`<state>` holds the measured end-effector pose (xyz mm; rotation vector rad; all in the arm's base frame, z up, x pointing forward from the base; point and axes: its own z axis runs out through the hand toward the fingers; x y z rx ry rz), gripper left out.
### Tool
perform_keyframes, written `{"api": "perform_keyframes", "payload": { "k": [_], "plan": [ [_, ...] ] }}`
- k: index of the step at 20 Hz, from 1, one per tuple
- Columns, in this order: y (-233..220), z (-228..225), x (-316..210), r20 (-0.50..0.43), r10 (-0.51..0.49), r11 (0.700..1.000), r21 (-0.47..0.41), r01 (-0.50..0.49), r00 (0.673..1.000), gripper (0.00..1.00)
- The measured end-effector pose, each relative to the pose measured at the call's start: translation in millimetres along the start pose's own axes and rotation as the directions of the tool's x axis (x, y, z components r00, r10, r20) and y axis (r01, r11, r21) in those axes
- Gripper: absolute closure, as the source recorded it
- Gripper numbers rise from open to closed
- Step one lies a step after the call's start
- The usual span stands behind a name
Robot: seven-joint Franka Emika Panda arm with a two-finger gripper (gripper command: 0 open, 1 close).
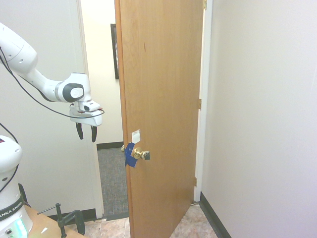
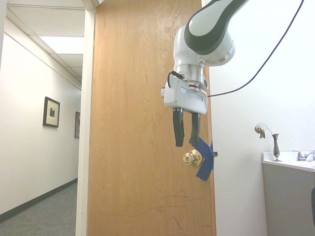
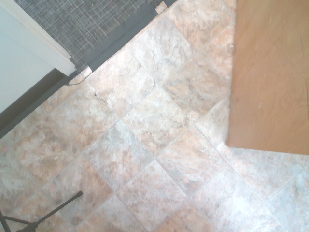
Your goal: Close door
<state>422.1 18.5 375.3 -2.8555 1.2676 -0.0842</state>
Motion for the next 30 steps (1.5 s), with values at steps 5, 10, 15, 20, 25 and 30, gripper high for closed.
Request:
{"api": "perform_keyframes", "payload": {
  "k": [5, 10, 15, 20, 25, 30],
  "plan": [
    [5, -14, 0, -0.015, 0.009, 1.000, 0.018, -0.009, 1.000, 0.00],
    [35, -58, -7, -0.043, 0.044, 0.997, 0.062, -0.041, 0.998, 0.00],
    [78, -99, -19, -0.070, 0.103, 0.991, 0.097, -0.096, 0.992, 0.00],
    [135, -140, -12, -0.087, 0.217, 0.966, 0.159, -0.201, 0.972, 0.00],
    [185, -147, 21, -0.085, 0.347, 0.926, 0.188, -0.327, 0.934, 0.00],
    [230, -155, 72, -0.077, 0.466, 0.871, 0.217, -0.441, 0.882, 0.00]
  ]
}}
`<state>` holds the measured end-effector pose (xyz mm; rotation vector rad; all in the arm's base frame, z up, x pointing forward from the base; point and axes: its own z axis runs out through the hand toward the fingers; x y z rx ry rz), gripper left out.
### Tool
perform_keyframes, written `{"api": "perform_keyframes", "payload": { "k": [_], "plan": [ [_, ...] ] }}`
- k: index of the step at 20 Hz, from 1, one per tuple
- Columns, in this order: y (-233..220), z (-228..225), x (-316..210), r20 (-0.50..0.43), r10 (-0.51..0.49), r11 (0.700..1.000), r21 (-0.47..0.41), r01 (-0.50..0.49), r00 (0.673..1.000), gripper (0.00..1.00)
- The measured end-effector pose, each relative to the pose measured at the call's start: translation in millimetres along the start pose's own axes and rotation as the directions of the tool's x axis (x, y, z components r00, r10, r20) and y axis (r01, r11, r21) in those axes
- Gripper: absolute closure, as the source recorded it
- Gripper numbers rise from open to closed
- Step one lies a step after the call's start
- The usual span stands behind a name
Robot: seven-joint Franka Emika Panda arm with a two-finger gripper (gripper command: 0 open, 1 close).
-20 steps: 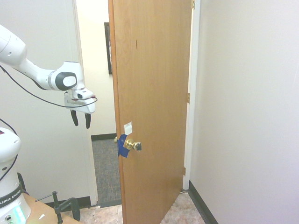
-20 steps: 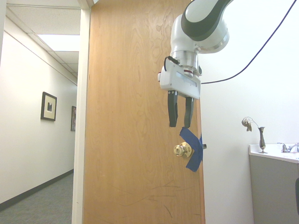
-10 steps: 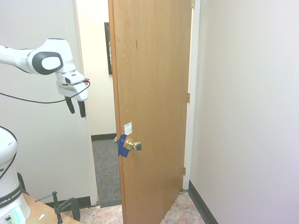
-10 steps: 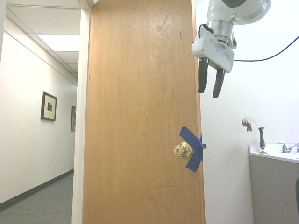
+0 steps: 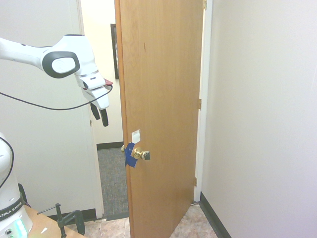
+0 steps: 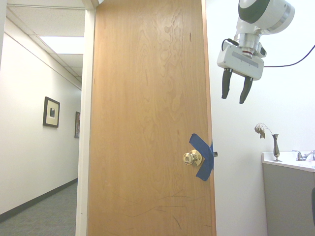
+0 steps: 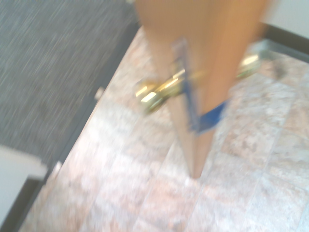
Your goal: Close door
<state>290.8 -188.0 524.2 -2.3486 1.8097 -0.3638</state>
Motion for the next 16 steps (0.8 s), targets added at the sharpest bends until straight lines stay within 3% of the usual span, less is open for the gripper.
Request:
{"api": "perform_keyframes", "payload": {
  "k": [10, 16],
  "plan": [
    [23, 13, 121, -0.004, 0.170, 0.986, 0.001, -0.170, 0.985, 0.00],
    [-4, 48, 117, 0.013, 0.177, 0.984, -0.022, -0.177, 0.984, 0.00]
  ]
}}
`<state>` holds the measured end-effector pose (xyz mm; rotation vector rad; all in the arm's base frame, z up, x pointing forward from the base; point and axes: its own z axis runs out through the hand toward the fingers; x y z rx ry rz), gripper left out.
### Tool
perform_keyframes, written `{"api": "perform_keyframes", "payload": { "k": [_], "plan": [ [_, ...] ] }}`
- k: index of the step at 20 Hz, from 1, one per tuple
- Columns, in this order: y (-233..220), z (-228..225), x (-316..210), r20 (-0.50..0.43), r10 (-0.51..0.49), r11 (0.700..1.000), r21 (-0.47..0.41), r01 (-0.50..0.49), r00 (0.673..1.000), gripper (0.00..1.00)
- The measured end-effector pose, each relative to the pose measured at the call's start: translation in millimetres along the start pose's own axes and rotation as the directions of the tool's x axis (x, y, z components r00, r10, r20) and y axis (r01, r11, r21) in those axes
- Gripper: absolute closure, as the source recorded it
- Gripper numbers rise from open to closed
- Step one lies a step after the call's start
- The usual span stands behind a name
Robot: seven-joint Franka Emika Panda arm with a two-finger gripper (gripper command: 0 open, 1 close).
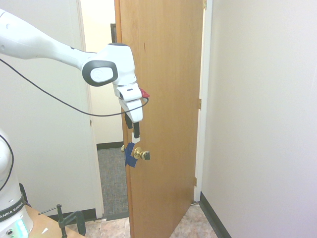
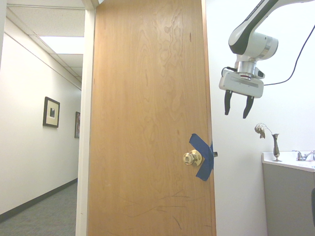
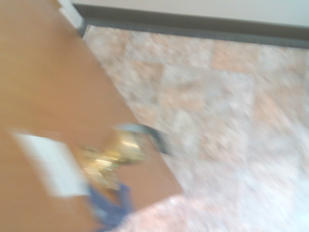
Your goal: Close door
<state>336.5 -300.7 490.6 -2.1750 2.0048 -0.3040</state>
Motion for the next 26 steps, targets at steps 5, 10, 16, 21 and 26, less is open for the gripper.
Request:
{"api": "perform_keyframes", "payload": {
  "k": [5, 10, 16, 21, 26],
  "plan": [
    [-23, 18, -36, 0.023, -0.086, 0.996, -0.011, 0.087, 0.996, 0.00],
    [-14, 4, -18, -0.010, -0.013, 1.000, 0.019, 0.014, 1.000, 0.00],
    [-12, -12, 9, -0.030, 0.073, 0.997, 0.040, -0.072, 0.997, 0.00],
    [-33, 19, 26, -0.010, 0.106, 0.994, 0.021, -0.105, 0.994, 0.00],
    [-81, 49, -20, -0.002, 0.014, 1.000, -0.007, -0.014, 1.000, 0.00]
  ]
}}
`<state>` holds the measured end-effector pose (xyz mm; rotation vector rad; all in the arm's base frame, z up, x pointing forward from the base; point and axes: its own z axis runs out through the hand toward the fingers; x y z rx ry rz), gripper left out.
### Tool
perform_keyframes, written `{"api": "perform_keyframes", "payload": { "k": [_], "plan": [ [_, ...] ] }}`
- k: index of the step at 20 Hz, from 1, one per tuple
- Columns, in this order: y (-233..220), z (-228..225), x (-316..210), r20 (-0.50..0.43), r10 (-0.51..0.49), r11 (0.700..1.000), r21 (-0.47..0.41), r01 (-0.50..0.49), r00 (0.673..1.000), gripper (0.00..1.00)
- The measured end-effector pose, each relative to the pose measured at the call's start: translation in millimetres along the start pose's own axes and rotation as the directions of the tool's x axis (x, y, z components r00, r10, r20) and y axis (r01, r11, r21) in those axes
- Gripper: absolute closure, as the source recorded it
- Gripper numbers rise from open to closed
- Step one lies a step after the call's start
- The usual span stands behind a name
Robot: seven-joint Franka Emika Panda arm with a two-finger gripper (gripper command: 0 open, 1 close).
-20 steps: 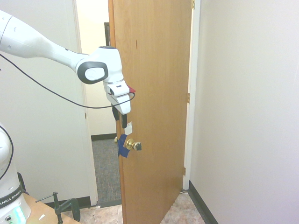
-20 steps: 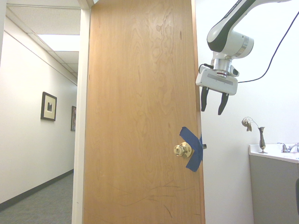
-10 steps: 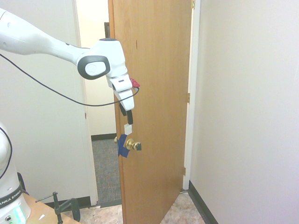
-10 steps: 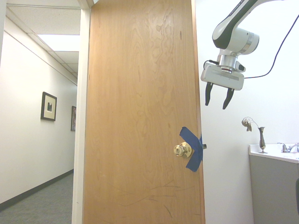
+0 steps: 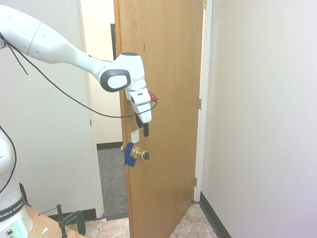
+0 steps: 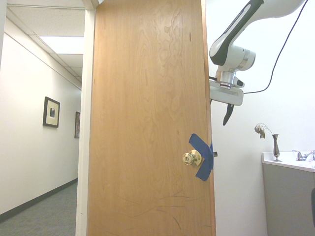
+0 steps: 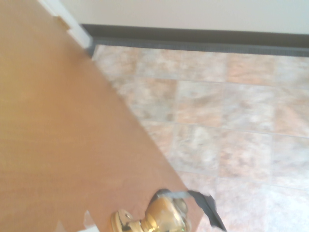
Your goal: Close door
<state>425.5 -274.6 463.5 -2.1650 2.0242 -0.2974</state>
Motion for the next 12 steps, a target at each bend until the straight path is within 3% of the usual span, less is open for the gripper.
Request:
{"api": "perform_keyframes", "payload": {
  "k": [2, 5, 7, 10, 12],
  "plan": [
    [-16, 8, -44, 0.010, -0.060, 0.998, -0.002, 0.060, 0.998, 0.00],
    [-38, 29, -154, 0.033, -0.181, 0.983, -0.012, 0.182, 0.983, 0.00],
    [-44, 49, -252, 0.036, -0.284, 0.958, -0.038, 0.285, 0.958, 0.00],
    [-33, 67, -350, 0.040, -0.403, 0.913, -0.058, 0.405, 0.914, 0.00],
    [-15, 77, -363, 0.057, -0.443, 0.892, -0.076, 0.446, 0.895, 0.00]
  ]
}}
